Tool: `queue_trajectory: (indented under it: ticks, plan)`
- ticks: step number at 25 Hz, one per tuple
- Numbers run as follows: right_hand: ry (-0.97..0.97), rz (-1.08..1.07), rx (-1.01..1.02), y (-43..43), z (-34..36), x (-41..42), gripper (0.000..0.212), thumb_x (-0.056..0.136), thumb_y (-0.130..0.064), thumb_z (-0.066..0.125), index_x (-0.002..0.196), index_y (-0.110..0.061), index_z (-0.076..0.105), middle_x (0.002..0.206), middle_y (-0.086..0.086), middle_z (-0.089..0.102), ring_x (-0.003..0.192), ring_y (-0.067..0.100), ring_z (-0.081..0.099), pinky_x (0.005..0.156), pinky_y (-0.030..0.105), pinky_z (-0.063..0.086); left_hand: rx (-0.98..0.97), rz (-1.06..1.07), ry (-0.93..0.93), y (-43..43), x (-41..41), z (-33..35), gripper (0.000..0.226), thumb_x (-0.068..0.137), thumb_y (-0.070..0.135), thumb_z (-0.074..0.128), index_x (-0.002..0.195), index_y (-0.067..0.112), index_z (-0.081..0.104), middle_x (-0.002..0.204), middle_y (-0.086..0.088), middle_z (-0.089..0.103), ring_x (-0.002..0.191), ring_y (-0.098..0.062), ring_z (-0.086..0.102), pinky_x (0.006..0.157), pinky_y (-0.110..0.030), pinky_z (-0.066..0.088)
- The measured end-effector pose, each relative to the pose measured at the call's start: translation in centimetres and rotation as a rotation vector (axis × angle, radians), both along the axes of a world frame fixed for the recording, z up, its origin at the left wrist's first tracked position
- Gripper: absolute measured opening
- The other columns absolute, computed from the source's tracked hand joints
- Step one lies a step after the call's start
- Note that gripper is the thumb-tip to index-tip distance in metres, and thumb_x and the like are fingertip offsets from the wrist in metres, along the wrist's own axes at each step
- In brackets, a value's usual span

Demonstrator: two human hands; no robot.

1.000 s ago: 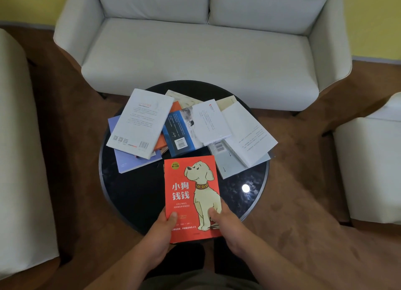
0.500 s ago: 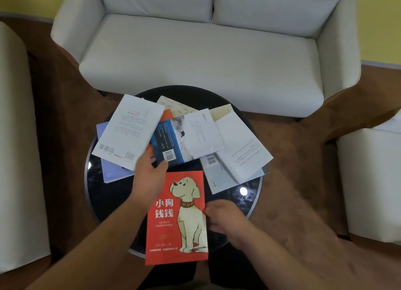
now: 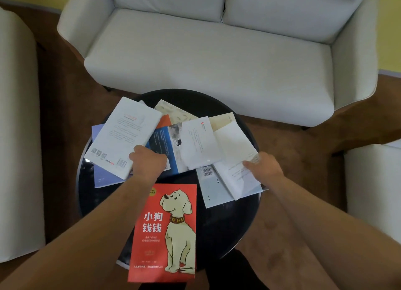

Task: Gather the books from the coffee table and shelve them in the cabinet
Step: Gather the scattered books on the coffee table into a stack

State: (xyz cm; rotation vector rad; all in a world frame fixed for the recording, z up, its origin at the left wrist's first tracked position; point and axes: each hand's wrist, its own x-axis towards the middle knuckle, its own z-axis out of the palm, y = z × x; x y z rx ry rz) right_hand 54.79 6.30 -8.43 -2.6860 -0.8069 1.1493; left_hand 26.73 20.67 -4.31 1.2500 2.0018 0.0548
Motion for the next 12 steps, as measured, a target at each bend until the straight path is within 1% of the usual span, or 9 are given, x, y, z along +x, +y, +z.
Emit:
queue_trajectory:
  ticks: [2,4,6,8,10,12]
  plan:
    - [-0.034,-0.005,0.017,-0.1,-0.2,0.1,0.052,0.088,-0.050,0.071,0.125,-0.018,0.053,0.121,0.007,0.063,0.106,0.028,0.065,0.083,0.039,0.060,0.004,0.061,0.004,-0.8,-0.2,-0.4,0.064,0.078,0.024,0.075,0.128,0.003,0.040,0.127,-0.019,0.051,0.114,-0.037,0.057,0.081,-0.039,0.049]
    - [-0.043,-0.020,0.015,-0.3,0.0,-0.1,0.052,0.087,-0.051,0.073,0.123,-0.019,0.053,0.119,0.005,0.063,0.104,0.027,0.065,0.081,0.038,0.060,-0.010,0.119,-0.071,-0.9,-0.3,-0.5,0.065,0.075,0.027,0.079,0.126,0.004,0.047,0.122,-0.014,0.061,0.109,-0.033,0.063,0.079,-0.039,0.054]
    - [-0.053,-0.022,-0.002,-0.6,0.4,-0.5,0.053,0.086,-0.053,0.072,0.122,-0.020,0.053,0.117,0.005,0.062,0.101,0.026,0.065,0.079,0.037,0.060,-0.033,0.134,-0.202,-0.6,-0.1,-0.6,0.052,0.079,0.022,0.079,0.122,0.005,0.057,0.115,-0.007,0.068,0.108,-0.028,0.066,0.087,-0.038,0.056]
    - [-0.123,-0.011,0.001,-1.0,0.8,-0.9,0.056,0.085,-0.057,0.071,0.123,-0.021,0.053,0.118,0.006,0.060,0.099,0.025,0.063,0.082,0.038,0.060,-0.079,0.201,-0.323,-0.5,0.3,-0.1,0.045,0.084,0.019,0.076,0.124,0.007,0.059,0.117,-0.007,0.069,0.111,-0.027,0.065,0.096,-0.040,0.054]
    - [-0.182,0.012,0.005,-1.2,1.6,-1.2,0.059,0.084,-0.059,0.070,0.125,-0.020,0.052,0.119,0.006,0.059,0.099,0.025,0.062,0.084,0.038,0.058,-0.143,0.344,-0.480,-0.5,0.4,0.5,0.037,0.084,0.015,0.077,0.117,0.010,0.062,0.116,-0.008,0.071,0.103,-0.024,0.068,0.094,-0.039,0.054]
    - [-0.112,0.023,0.016,-1.5,2.5,-1.3,0.052,0.086,-0.055,0.071,0.120,-0.019,0.055,0.114,0.004,0.061,0.097,0.023,0.062,0.080,0.035,0.057,-0.254,0.466,-0.691,-0.5,0.3,1.7,0.025,0.087,0.010,0.074,0.109,0.011,0.063,0.110,-0.010,0.072,0.093,-0.022,0.069,0.089,-0.039,0.057]
